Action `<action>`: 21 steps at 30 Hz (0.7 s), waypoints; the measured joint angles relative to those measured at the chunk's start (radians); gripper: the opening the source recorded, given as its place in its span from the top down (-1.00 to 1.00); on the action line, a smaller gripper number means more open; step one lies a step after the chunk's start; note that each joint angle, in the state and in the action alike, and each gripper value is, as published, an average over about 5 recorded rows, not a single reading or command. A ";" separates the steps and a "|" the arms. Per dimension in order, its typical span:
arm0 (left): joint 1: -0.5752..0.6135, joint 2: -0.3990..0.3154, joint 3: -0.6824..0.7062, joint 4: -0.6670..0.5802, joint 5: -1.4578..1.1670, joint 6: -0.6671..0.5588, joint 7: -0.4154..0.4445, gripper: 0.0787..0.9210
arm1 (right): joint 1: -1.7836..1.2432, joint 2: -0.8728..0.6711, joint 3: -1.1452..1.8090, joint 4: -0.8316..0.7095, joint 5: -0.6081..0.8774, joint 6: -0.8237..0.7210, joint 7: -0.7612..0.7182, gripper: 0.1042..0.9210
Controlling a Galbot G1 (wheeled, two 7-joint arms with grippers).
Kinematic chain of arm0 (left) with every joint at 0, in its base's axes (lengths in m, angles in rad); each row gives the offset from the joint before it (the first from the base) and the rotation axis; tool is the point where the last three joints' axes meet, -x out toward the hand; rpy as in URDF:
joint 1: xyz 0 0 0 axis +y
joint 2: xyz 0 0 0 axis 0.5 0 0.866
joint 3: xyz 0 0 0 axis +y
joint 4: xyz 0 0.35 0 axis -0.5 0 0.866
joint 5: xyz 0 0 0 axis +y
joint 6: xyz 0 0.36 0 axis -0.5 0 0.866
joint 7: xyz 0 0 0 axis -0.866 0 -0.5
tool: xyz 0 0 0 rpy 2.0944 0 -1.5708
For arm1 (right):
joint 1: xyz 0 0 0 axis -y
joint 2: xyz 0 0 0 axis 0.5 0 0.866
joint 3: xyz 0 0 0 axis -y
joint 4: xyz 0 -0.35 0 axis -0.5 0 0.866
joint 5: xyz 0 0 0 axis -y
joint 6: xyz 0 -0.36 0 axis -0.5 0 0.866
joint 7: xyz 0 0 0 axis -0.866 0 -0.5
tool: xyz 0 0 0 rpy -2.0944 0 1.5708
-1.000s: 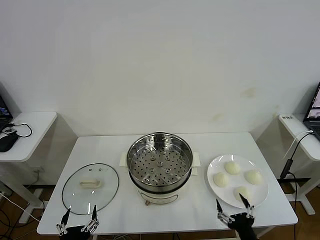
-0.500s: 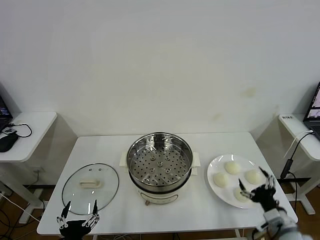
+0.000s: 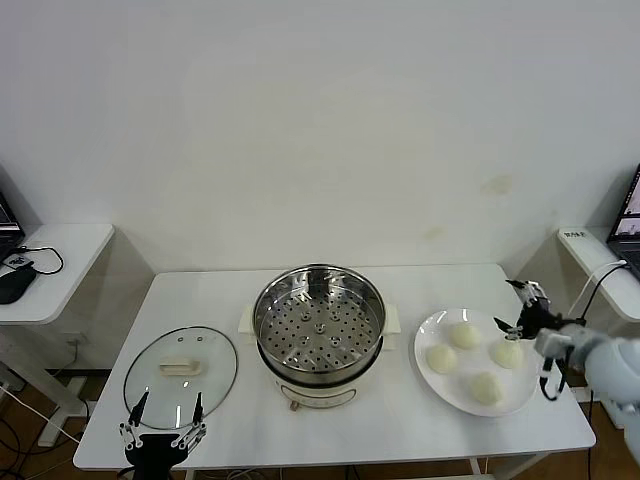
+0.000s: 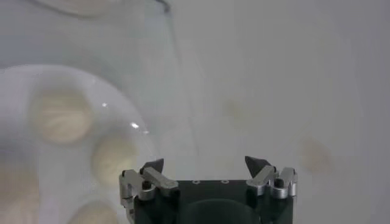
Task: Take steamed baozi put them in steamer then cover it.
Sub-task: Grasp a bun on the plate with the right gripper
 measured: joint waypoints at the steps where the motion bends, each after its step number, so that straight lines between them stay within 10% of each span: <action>1: 0.000 0.000 -0.002 0.000 0.002 0.000 0.001 -0.77 | 0.050 -0.011 -0.046 -0.025 0.004 0.006 -0.033 -0.76; 21: -0.020 -0.010 -0.027 0.020 0.019 0.002 0.016 -0.77 | 0.683 0.053 -0.746 -0.437 0.011 0.078 -0.346 -0.76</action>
